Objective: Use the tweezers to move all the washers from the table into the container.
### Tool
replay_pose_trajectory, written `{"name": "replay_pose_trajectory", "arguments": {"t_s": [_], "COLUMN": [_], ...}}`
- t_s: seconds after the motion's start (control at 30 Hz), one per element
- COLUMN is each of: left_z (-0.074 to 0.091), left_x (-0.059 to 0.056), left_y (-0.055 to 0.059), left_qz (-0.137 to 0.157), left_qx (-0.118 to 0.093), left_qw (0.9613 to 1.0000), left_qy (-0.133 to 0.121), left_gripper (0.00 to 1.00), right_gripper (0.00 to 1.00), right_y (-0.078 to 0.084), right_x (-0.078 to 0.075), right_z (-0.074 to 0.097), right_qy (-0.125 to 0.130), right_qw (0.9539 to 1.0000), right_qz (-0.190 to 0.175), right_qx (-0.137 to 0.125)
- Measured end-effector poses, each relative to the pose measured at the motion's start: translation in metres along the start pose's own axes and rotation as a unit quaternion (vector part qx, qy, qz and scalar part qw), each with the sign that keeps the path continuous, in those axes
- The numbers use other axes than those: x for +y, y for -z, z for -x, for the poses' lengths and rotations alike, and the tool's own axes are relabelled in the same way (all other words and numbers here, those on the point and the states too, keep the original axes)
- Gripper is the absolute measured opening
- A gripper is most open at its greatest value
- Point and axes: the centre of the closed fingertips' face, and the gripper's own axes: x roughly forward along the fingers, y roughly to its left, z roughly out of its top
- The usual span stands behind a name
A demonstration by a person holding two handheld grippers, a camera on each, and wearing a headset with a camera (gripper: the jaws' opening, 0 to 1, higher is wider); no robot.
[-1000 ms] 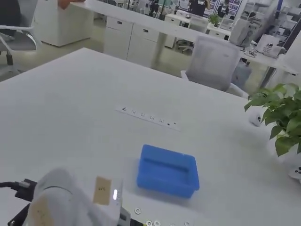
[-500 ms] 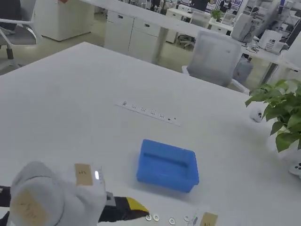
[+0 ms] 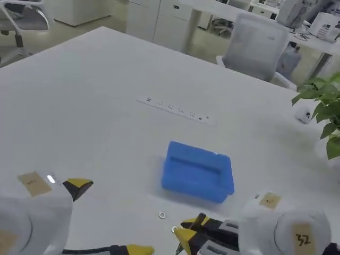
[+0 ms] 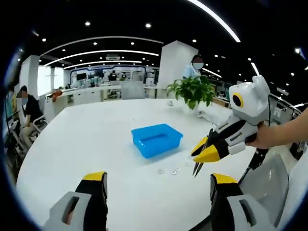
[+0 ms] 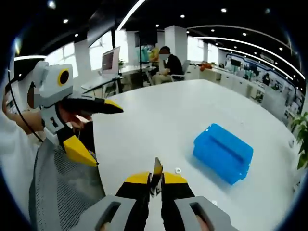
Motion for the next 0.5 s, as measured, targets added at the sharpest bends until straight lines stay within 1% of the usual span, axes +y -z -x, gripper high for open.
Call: {"name": "replay_pose_trajectory", "arguments": {"t_s": [0.03, 0.07, 0.17, 0.2, 0.23, 0.27, 0.33, 0.4, 0.47, 0.5], "left_z": [0.001, 0.002, 0.006, 0.008, 0.009, 0.01, 0.011, 0.011, 0.01, 0.009], "left_x": [0.003, 0.005, 0.014, 0.017, 0.019, 0.022, 0.024, 0.025, 0.026, 0.027], "left_y": [0.002, 0.003, 0.004, 0.004, 0.003, 0.002, 0.003, 0.001, 0.001, 0.001], "left_qz": [-0.001, -0.004, -0.038, -0.05, -0.055, -0.057, -0.047, -0.046, -0.045, -0.043], "left_qx": [0.004, 0.006, 0.006, 0.003, -0.002, -0.013, -0.017, -0.029, -0.032, -0.034], "left_qw": [0.9999, 0.9998, 0.998, 0.9966, 0.9958, 0.9947, 0.9946, 0.9938, 0.9937, 0.9936], "left_qy": [-0.01, -0.016, -0.05, -0.065, -0.073, -0.085, -0.091, -0.097, -0.097, -0.099], "left_gripper": [0.94, 0.94, 0.95, 0.94, 0.94, 0.93, 0.94, 0.99, 0.99, 0.99], "right_gripper": [0.04, 0.04, 0.04, 0.04, 0.04, 0.04, 0.04, 0.04, 0.04, 0.04], "right_y": [-0.002, -0.005, -0.009, -0.01, -0.011, -0.012, -0.015, -0.018, -0.019, -0.019], "right_x": [-0.003, -0.007, -0.014, -0.015, -0.018, -0.02, -0.025, -0.031, -0.036, -0.039], "right_z": [-0.001, -0.003, -0.009, -0.012, -0.016, -0.018, -0.024, -0.031, -0.036, -0.04], "right_qy": [0.002, 0.004, 0.006, 0.007, 0.007, 0.007, 0.01, 0.013, 0.015, 0.012], "right_qw": [1.0, 1.0, 0.9999, 0.9999, 0.9998, 0.9998, 0.9998, 0.9997, 0.9995, 0.9993], "right_qz": [-0.002, -0.005, -0.01, -0.01, -0.01, -0.01, -0.007, -0.009, -0.015, -0.024], "right_qx": [-0.003, -0.007, -0.011, -0.012, -0.013, -0.013, -0.015, -0.018, -0.023, -0.027]}}
